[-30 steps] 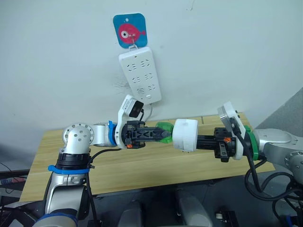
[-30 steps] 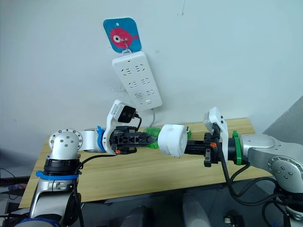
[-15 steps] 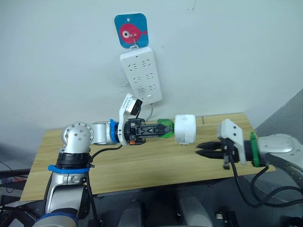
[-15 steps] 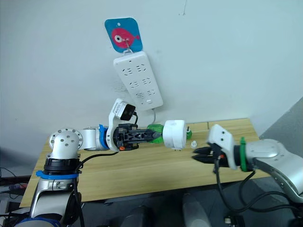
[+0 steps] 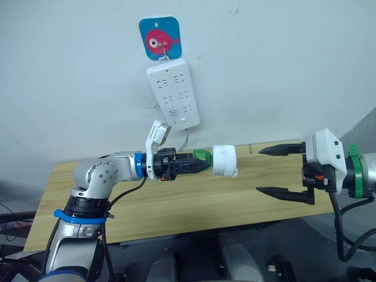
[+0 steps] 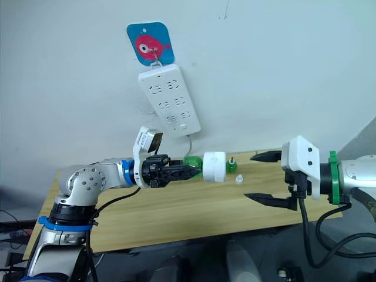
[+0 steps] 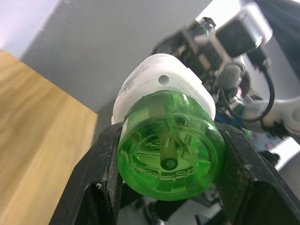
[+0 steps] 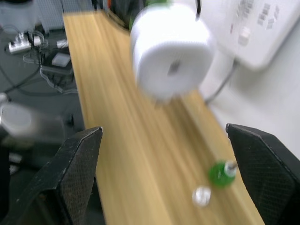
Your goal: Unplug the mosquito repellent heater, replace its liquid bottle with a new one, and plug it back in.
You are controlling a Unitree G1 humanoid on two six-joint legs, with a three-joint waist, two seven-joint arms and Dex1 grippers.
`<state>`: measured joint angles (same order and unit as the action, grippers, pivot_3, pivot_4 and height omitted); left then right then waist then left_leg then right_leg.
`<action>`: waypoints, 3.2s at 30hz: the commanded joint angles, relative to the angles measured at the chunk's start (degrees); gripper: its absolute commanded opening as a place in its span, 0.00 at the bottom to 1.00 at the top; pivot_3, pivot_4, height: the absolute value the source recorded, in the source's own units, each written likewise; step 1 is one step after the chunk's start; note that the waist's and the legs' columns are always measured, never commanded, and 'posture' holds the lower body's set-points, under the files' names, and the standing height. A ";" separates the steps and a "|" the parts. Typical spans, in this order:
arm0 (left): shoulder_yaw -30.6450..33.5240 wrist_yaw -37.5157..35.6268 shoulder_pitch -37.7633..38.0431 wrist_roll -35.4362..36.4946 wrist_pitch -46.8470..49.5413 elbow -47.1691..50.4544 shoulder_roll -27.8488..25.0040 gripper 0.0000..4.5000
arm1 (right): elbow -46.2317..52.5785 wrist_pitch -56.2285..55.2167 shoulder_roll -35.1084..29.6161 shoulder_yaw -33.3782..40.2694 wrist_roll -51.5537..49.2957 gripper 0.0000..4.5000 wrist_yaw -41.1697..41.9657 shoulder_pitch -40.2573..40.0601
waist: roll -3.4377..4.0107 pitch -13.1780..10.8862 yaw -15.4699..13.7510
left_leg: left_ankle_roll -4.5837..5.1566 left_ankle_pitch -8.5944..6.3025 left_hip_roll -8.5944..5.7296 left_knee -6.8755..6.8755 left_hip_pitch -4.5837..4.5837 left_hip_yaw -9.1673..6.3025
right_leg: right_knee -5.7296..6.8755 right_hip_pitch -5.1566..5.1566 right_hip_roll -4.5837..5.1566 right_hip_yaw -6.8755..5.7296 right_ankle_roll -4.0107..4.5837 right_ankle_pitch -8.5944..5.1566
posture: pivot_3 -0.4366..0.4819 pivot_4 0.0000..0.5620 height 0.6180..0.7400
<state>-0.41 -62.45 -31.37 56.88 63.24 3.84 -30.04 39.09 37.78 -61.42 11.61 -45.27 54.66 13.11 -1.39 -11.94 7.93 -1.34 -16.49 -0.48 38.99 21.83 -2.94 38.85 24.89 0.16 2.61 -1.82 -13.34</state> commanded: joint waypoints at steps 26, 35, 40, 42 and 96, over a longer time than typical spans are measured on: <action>-0.88 -3.05 -0.88 1.12 0.94 2.46 -0.19 0.50 | -0.37 9.79 12.38 -14.93 -1.01 1.00 -6.81 14.35 | 0.01 0.01 0.03 | 0.00 0.00 0.00 0.01 0.01 -0.23 | 0.03 0.05 0.04 0.02 0.01 0.01 | 0.23 0.26 1.00; -0.43 -2.71 -0.77 1.51 2.04 3.07 0.05 0.50 | 0.00 8.65 12.46 -15.54 0.46 0.65 -5.21 13.91 | 0.02 0.01 0.03 | 0.00 0.00 0.00 0.01 0.01 -0.25 | 0.03 0.05 0.04 0.01 0.02 0.01 | 0.23 0.27 1.00; 0.52 -1.44 -1.54 2.56 3.81 2.25 0.97 0.50 | -0.05 8.18 12.87 -15.55 1.27 0.65 -4.45 13.55 | 0.02 0.01 0.03 | 0.00 0.00 0.00 0.01 0.01 -0.27 | 0.04 0.05 0.04 0.01 0.01 0.01 | 0.23 0.27 1.00; 0.24 -0.88 -2.13 1.43 4.04 1.44 0.43 0.50 | -0.18 7.59 12.90 -15.59 2.00 0.65 -4.08 13.00 | 0.02 0.01 0.03 | 0.00 0.00 0.00 0.01 0.01 -0.27 | 0.04 0.05 0.04 0.01 0.01 0.01 | 0.23 0.27 1.00; -25.22 -22.85 -14.60 -36.91 -24.53 -10.48 -1.03 0.51 | -19.90 -53.42 12.99 -29.31 46.28 0.90 16.95 20.26 | 0.02 0.01 0.90 | 0.01 0.00 -0.02 0.04 0.06 -0.29 | 0.12 0.15 0.05 0.00 0.04 0.02 | 0.21 0.27 1.00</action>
<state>-26.71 -85.18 -46.39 19.84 39.34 -9.06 -30.62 18.45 -13.09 -47.51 -19.70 1.01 72.24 33.42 -1.37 -11.93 8.84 -1.33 -16.50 -0.49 39.03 21.89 -3.23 38.97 25.04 0.21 2.61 -1.79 -13.31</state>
